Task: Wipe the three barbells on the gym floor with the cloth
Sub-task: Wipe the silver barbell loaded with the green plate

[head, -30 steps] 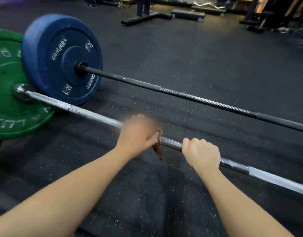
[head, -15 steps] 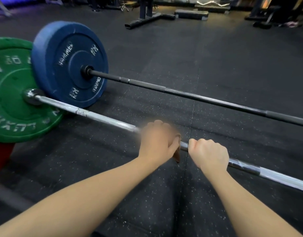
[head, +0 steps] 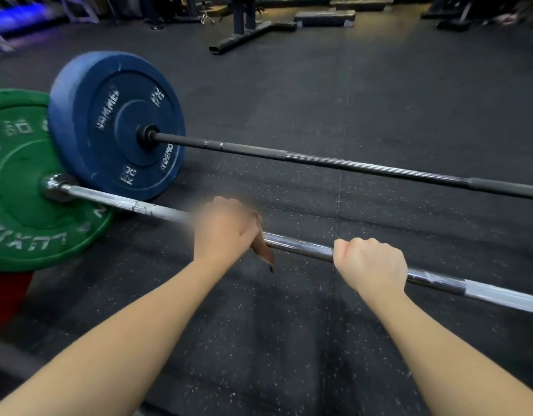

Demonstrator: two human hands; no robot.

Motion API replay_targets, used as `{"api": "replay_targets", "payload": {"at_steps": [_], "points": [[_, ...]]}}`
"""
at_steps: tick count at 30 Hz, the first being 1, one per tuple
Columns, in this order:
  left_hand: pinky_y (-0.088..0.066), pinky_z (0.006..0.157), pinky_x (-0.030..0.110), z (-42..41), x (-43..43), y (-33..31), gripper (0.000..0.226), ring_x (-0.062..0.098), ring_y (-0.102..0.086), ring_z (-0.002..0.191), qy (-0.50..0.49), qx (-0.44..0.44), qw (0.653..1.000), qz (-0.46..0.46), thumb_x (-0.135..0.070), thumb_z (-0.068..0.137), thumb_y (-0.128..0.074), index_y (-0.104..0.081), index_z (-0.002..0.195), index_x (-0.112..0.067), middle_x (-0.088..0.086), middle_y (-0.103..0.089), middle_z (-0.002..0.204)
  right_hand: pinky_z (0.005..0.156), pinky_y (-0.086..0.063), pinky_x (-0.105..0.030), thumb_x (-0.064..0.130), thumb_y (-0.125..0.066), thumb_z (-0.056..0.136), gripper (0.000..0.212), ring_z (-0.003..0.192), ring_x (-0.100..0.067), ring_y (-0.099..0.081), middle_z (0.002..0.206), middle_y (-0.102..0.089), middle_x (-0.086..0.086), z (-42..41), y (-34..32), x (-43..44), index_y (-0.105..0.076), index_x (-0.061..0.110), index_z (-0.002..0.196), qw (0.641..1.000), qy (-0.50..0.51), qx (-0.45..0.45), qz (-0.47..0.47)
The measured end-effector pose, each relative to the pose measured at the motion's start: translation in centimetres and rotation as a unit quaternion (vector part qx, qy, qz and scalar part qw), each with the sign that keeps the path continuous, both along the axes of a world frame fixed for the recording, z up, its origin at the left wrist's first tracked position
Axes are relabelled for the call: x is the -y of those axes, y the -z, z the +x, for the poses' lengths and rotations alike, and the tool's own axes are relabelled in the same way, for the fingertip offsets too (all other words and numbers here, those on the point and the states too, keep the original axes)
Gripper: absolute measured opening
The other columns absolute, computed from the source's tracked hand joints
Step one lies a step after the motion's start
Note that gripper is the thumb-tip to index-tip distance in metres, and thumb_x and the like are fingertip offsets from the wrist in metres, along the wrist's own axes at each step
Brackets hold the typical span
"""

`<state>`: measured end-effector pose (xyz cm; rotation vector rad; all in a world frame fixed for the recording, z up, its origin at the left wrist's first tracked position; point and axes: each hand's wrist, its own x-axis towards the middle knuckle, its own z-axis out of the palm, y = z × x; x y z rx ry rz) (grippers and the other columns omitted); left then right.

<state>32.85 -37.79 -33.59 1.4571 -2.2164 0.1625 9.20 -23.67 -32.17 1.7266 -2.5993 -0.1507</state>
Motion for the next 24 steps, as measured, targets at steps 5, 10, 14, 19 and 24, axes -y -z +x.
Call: {"api": "replay_targets", "payload": {"at_steps": [5,10,14,19,24], "points": [[-0.04,0.082,0.036,-2.4,-1.9,-0.5,0.036,0.017,-0.038,0.089,0.018,-0.006,1.0,0.02,-0.051,0.094,-0.055,-0.058,0.106,-0.017,0.003,-0.052,0.102,0.056,-0.032,-0.027,0.017,-0.032,0.092,0.031,0.054,-0.021,-0.045,0.065,-0.057,0.003,0.2,-0.4,0.2,-0.05,0.018,0.067,0.999,0.034,0.03,-0.012],[-0.043,0.089,0.04,-6.3,-6.2,0.4,0.039,0.025,-0.047,0.095,0.12,-0.021,0.993,0.003,-0.051,0.094,-0.048,-0.058,0.109,-0.016,0.004,-0.052,0.108,0.057,-0.033,-0.027,0.013,-0.035,0.092,0.026,0.058,-0.023,-0.049,0.067,-0.057,0.004,0.3,-0.5,0.0,-0.044,0.017,0.068,1.0,0.015,0.01,-0.022],[-0.044,0.091,0.04,-6.6,-6.5,0.8,0.039,0.025,-0.05,0.1,0.157,-0.028,0.987,-0.001,-0.052,0.095,-0.05,-0.057,0.113,-0.018,0.002,-0.053,0.113,0.055,-0.031,-0.028,0.01,-0.035,0.091,0.021,0.055,-0.021,-0.042,0.068,-0.05,0.005,0.4,-0.7,-0.2,-0.046,0.023,0.08,1.0,-0.011,-0.027,0.0],[-0.049,0.078,0.042,-2.2,-2.9,0.8,0.041,0.028,-0.052,0.092,0.131,-0.027,0.99,-0.031,-0.05,0.088,-0.057,-0.063,0.106,-0.013,0.007,-0.056,0.106,0.053,-0.027,-0.028,0.003,-0.04,0.083,0.019,0.052,-0.019,-0.035,0.065,-0.045,0.004,0.5,-0.7,-0.3,-0.038,0.021,0.076,0.999,-0.016,-0.045,0.018],[-0.051,0.079,0.045,3.9,1.0,0.7,0.038,0.031,-0.051,0.094,0.025,-0.022,0.999,-0.016,-0.042,0.088,-0.065,-0.06,0.107,-0.01,0.011,-0.054,0.109,0.052,-0.024,-0.027,0.012,-0.026,0.079,0.02,0.051,-0.019,-0.037,0.064,-0.05,0.003,0.1,0.1,0.0,-0.04,0.02,0.067,1.0,0.002,-0.007,-0.006]]}}
